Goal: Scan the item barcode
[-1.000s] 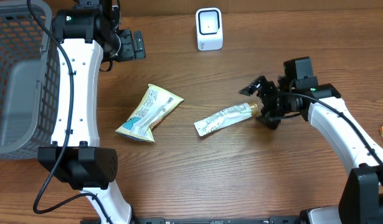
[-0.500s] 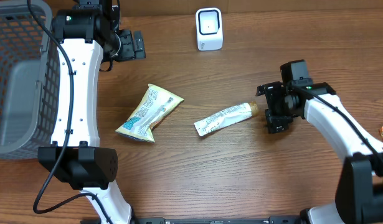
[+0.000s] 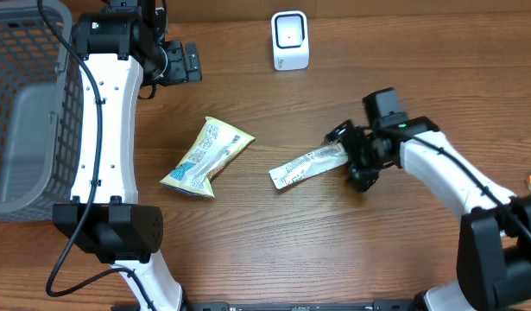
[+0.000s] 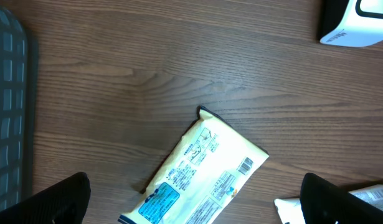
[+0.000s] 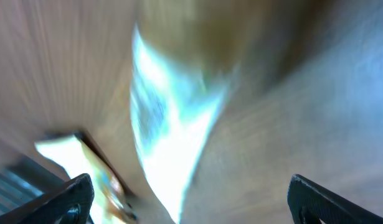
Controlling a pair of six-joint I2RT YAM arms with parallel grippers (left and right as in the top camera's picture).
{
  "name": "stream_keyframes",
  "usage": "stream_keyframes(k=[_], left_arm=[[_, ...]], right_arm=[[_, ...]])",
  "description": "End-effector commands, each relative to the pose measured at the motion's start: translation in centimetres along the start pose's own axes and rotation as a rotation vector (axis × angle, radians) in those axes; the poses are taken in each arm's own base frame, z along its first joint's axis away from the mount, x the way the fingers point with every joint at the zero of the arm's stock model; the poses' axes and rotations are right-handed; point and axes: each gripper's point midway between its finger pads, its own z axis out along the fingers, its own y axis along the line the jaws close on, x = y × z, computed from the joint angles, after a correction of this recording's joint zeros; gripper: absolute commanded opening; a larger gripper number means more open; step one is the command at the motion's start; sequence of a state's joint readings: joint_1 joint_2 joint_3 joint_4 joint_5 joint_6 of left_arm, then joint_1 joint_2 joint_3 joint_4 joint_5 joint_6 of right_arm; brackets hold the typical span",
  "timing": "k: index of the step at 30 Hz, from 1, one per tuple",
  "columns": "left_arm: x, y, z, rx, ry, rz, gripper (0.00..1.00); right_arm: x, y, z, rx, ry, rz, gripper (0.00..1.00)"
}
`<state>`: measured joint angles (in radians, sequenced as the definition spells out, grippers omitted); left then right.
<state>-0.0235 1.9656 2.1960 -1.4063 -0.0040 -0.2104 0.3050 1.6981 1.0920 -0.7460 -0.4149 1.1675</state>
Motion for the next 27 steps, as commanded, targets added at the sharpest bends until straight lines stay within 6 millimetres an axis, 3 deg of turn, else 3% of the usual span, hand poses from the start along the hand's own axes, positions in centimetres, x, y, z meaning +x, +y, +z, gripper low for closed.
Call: stream_keyframes(k=[1, 5, 12, 19, 23, 27], left_arm=[[-0.1, 0.5, -0.3, -0.008, -0.008, -0.023, 1.0], [-0.1, 0.5, -0.3, -0.008, -0.008, -0.023, 1.0], [-0.1, 0.5, -0.3, -0.008, -0.008, -0.023, 1.0], [-0.1, 0.5, -0.3, -0.008, -0.008, -0.023, 1.0], [-0.1, 0.5, -0.3, -0.008, -0.008, -0.023, 1.0], [-0.1, 0.5, -0.3, -0.008, -0.008, -0.023, 1.0]], right_arm=[[3.7, 1.3, -0.3, -0.024, 0.034, -0.115, 1.0], [4.7, 2.5, 1.2, -0.018, -0.101, -0.231, 1.0], [6.7, 3.5, 4.6, -0.025, -0.16, -0.142, 1.0], [4.7, 1.5, 7.3, 0.04, -0.213, 0.145, 1.0], [4.3, 1.3, 7.8, 0.046, -0.227, 0.159, 1.0], [2.6, 0.5, 7.4, 0.074, -0.32, 0.168, 0.99]])
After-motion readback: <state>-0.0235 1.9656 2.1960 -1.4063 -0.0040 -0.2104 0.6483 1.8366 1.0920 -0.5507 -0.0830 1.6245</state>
